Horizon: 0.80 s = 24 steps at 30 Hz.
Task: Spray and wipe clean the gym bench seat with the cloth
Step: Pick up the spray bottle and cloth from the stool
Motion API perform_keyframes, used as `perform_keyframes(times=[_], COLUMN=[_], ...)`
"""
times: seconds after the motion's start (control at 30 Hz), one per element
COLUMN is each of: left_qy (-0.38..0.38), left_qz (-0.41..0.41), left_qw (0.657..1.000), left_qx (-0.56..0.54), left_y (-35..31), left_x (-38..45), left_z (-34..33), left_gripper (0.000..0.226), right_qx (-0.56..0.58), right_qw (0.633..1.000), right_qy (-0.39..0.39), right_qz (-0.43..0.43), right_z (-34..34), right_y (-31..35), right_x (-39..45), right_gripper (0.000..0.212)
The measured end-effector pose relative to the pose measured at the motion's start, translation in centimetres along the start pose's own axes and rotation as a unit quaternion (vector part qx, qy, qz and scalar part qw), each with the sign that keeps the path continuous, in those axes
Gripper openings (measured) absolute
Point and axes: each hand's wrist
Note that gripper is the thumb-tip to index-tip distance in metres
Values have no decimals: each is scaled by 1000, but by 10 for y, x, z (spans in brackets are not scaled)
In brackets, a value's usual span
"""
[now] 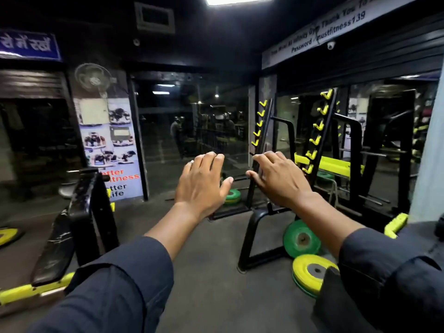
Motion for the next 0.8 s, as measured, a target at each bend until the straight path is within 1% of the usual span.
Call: perform_keyframes(times=[0.07,0.17,0.43,0.6,0.8], left_qy=[29,83,178,242,307], left_qz=[-6,-19,-46,-91,-148], left_qw=[999,996,979,957,921], left_qx=[-24,-29,-90,-135,-191], left_y=[4,11,16,-9,-72], left_x=[-13,-46,-102,-141,-191], left_z=[-19,-57,-130,-167,-192], left_gripper=[66,67,64,64,65], right_qx=[3,-1,10,-2,-21], right_qw=[999,993,970,949,908], right_qy=[35,100,185,236,290], right_qz=[-20,-59,-156,-209,-302], right_z=[-21,-58,-127,-144,-135], right_y=[9,15,32,42,43], right_x=[-11,-43,-120,-185,-275], right_gripper=[54,55,59,61,60])
Point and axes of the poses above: each hand's wrist, its own x-axis towards the middle knuckle, its own z-axis out of the back of the hand, y = z × x, and after that the axes turned 1 degree about z, right-handed
